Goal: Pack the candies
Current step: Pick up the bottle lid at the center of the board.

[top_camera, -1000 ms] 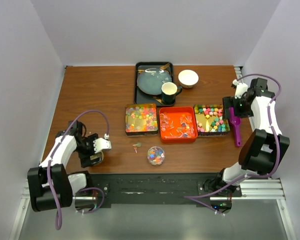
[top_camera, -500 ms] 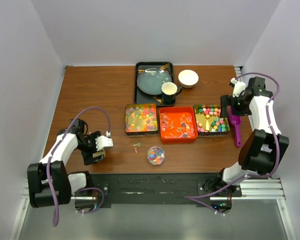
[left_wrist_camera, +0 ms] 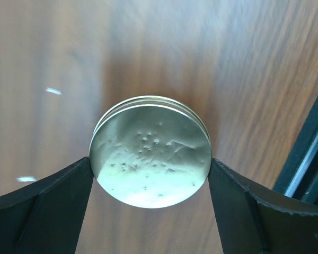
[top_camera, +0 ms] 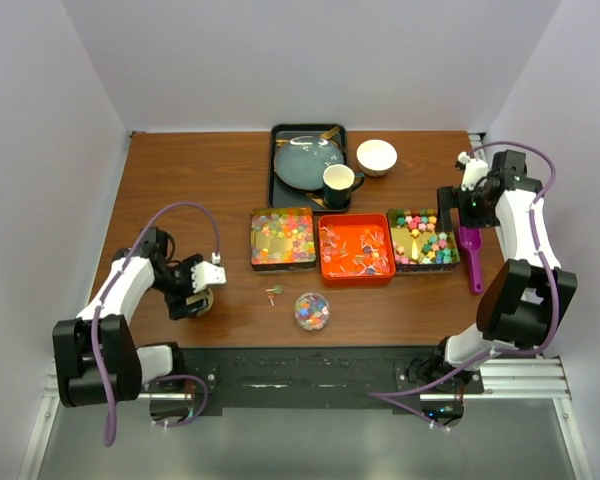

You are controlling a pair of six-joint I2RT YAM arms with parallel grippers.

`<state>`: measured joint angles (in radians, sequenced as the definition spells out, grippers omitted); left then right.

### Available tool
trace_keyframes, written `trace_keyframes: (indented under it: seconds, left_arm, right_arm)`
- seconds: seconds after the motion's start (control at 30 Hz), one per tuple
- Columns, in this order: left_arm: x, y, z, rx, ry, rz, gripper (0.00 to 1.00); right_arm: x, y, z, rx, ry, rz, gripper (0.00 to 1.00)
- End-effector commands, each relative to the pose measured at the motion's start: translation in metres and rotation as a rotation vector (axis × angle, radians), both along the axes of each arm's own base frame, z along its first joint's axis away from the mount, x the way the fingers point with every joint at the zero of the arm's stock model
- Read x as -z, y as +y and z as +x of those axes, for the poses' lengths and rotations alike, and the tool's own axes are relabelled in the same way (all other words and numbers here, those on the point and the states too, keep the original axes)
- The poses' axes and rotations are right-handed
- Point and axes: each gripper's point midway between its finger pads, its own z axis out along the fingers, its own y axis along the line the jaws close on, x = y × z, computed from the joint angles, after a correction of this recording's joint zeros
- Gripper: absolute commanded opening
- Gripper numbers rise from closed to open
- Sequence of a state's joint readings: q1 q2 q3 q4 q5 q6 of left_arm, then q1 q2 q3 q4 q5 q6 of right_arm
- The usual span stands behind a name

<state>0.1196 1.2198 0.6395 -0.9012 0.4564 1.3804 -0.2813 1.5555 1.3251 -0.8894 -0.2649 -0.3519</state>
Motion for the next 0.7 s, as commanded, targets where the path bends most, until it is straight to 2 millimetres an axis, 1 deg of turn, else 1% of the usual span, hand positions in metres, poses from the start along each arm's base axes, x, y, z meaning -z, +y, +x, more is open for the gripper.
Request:
trace_keyframes:
  seconds: [0.0,0.07,0.1,0.13,0.2,0.23,0.27,0.3,0.33,0.37,0.4,0.43,0.5,0.53,0.57,0.6,0.67]
  left_arm:
    - [-0.055,-0.032,0.021,0.086,-0.123,-0.118,0.80]
    - [-0.071,-0.049,0.020,0.128,-0.140,-0.157,0.81]
    - [-0.082,-0.059,0.024,0.147,-0.163,-0.175,0.82]
    - [-0.088,-0.074,0.021,0.193,-0.165,-0.193,0.82]
    - [-0.105,-0.095,0.029,0.213,-0.200,-0.223,0.83]
    - [-0.110,-0.113,0.025,0.268,-0.203,-0.238,0.84]
    - [-0.115,-0.124,0.030,0.258,-0.204,-0.255,0.84]
    - [-0.127,-0.135,0.036,0.266,-0.226,-0.273,0.84]
    - [-0.134,-0.149,0.034,0.290,-0.221,-0.293,0.84]
    - [-0.136,-0.159,0.035,0.264,-0.184,-0.321,0.84]
    - [-0.143,-0.166,0.038,0.264,-0.184,-0.331,0.84]
    - [-0.141,-0.177,0.032,0.287,-0.159,-0.332,0.84]
    - [-0.133,-0.187,0.030,0.292,-0.128,-0.312,0.83]
    - [-0.131,-0.199,0.022,0.333,-0.127,-0.305,0.83]
    - [-0.130,-0.206,0.028,0.320,-0.151,-0.292,0.83]
    - [-0.129,-0.219,0.021,0.349,-0.158,-0.292,0.84]
    - [-0.124,-0.232,0.023,0.336,-0.155,-0.278,0.85]
  right_arm:
    - [-0.027,0.005,0.024,-0.004,-0.110,0.023,0.98]
    - [-0.028,0.007,0.027,-0.006,-0.118,0.032,0.98]
    - [-0.029,0.007,0.030,-0.005,-0.124,0.034,0.98]
    - [-0.028,0.010,0.032,-0.011,-0.123,0.041,0.98]
    - [-0.028,0.011,0.036,-0.009,-0.126,0.050,0.98]
    - [-0.028,0.013,0.037,-0.015,-0.127,0.053,0.98]
    - [-0.028,0.014,0.038,-0.015,-0.126,0.056,0.98]
    - [-0.030,0.015,0.040,-0.023,-0.135,0.056,0.98]
    - [-0.032,0.018,0.041,-0.030,-0.138,0.061,0.98]
    - [-0.033,0.022,0.042,-0.035,-0.138,0.078,0.98]
    - [-0.040,0.024,0.044,-0.040,-0.144,0.085,0.98]
    - [-0.042,0.028,0.044,-0.043,-0.144,0.095,0.98]
    - [-0.047,0.036,0.047,-0.048,-0.151,0.119,0.98]
    - [-0.047,0.042,0.047,-0.062,-0.146,0.117,0.98]
    - [-0.048,0.044,0.047,-0.067,-0.143,0.108,0.98]
    - [-0.048,0.048,0.046,-0.071,-0.133,0.098,0.98]
    - [-0.050,0.051,0.046,-0.066,-0.132,0.100,0.98]
